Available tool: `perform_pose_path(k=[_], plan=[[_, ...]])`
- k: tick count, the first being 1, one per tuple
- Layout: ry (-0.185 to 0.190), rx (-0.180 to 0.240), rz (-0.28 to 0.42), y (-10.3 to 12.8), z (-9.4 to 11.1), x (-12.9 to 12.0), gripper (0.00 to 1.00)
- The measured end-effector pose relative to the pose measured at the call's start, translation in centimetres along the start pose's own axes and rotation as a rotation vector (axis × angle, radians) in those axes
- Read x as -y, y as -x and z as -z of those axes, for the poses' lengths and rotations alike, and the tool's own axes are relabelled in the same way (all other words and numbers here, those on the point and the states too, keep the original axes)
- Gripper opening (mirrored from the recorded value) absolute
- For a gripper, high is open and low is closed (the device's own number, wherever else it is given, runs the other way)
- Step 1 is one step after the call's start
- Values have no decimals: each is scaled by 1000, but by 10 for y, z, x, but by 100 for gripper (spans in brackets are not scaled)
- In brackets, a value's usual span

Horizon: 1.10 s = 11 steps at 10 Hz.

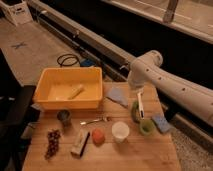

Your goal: Place towel in paper cup

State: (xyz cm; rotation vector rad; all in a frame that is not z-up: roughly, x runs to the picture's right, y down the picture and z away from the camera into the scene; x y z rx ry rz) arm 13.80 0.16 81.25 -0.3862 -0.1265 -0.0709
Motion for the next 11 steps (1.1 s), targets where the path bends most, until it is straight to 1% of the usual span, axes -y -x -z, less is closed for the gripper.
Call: perform_pose_path(k=[1, 4, 5, 8, 9, 10, 11], plan=[[14, 19, 10, 16, -13, 3, 65], [54, 48, 26, 45, -38, 5, 65], [53, 39, 23, 40, -38, 4, 65], [57, 41, 20, 41, -38, 4, 65], [62, 38, 19, 37, -40, 3, 65], [71, 41, 14, 34, -46, 1, 65], [92, 53, 8, 33, -58, -2, 65]])
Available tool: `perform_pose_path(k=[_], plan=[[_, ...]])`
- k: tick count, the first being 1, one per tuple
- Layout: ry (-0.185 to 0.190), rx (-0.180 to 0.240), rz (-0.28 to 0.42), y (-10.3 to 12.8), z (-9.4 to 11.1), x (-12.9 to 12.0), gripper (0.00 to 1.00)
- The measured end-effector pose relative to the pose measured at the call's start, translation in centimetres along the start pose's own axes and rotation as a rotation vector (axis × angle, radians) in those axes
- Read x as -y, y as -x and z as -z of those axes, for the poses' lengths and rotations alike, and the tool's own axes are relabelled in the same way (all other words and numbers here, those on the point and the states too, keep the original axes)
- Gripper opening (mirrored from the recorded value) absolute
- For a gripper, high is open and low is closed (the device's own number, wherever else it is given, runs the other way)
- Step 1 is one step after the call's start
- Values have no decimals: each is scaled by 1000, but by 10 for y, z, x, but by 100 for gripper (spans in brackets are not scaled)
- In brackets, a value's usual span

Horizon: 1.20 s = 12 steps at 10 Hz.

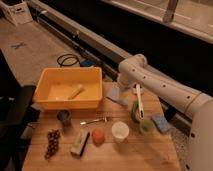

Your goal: Place towel in paper cup

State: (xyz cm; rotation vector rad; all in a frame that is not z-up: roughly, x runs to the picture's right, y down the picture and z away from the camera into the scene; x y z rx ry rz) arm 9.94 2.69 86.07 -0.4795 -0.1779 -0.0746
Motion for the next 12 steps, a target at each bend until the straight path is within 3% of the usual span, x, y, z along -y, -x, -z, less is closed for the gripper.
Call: perform_pose_path(k=[10, 12], plan=[[165, 125, -76, -9, -82, -8, 65], [181, 164, -91, -8, -103, -4, 62]])
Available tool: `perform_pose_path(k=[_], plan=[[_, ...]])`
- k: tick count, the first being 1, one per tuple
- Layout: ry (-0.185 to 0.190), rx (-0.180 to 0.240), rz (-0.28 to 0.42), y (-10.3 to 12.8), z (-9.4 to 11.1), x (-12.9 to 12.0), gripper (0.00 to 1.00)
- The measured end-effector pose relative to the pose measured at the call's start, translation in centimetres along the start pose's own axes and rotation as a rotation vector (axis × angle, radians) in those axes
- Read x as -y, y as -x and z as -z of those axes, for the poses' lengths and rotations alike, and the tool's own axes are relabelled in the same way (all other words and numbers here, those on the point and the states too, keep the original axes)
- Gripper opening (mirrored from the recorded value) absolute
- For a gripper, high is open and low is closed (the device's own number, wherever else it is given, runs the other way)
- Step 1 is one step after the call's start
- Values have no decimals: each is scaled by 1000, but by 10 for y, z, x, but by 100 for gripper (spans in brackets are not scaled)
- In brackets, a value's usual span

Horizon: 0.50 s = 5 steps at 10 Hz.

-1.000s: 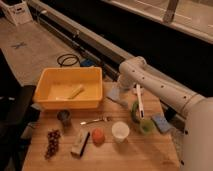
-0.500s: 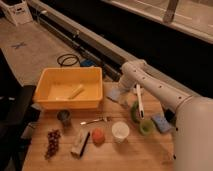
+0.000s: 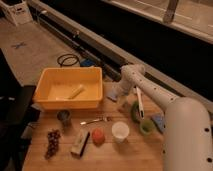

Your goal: Place towel in paper cup

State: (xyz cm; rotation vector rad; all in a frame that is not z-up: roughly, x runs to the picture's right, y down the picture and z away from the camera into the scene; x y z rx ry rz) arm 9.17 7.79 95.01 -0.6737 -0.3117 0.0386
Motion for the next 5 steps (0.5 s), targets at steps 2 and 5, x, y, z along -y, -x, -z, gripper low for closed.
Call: perform_pose_path(k=[2, 5], plan=[[-1, -3, 28, 2, -3, 1, 41], [1, -18, 70, 7, -4, -2, 11]])
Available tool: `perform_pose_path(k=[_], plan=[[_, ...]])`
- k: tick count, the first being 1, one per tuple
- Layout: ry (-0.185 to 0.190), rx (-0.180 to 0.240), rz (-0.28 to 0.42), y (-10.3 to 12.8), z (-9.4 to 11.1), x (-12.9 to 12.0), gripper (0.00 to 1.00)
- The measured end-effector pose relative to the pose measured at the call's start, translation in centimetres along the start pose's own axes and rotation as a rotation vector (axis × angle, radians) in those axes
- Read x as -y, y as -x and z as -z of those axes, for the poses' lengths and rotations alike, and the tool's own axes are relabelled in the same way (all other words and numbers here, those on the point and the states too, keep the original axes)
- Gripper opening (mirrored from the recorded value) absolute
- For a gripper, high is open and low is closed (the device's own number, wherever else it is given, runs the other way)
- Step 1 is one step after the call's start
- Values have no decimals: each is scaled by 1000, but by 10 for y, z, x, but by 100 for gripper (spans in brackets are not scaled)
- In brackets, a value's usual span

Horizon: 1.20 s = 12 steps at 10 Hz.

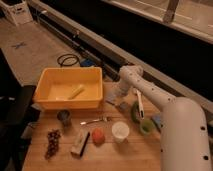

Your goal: Place towel in paper cup

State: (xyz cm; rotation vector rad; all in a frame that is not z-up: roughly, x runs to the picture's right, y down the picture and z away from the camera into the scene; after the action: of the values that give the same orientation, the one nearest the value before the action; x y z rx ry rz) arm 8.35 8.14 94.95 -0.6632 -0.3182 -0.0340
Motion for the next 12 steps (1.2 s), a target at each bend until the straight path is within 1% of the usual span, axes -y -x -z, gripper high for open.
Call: perform_pose_path(k=[1, 2, 3, 4, 5, 9, 10, 11, 12], plan=[[4, -2, -2, -1, 0, -1, 4], [5, 1, -7, -4, 1, -3, 1], [2, 1, -17, -7, 6, -6, 0], [-15, 1, -18, -5, 18, -7, 0], [-33, 1, -15, -1, 31, -7, 0], [-143, -9, -12, 3, 102, -20, 0], [-176, -5, 1, -1, 120, -33, 0], [-193, 9, 22, -3, 134, -49, 0], [-196, 26, 48, -2, 143, -64, 0]])
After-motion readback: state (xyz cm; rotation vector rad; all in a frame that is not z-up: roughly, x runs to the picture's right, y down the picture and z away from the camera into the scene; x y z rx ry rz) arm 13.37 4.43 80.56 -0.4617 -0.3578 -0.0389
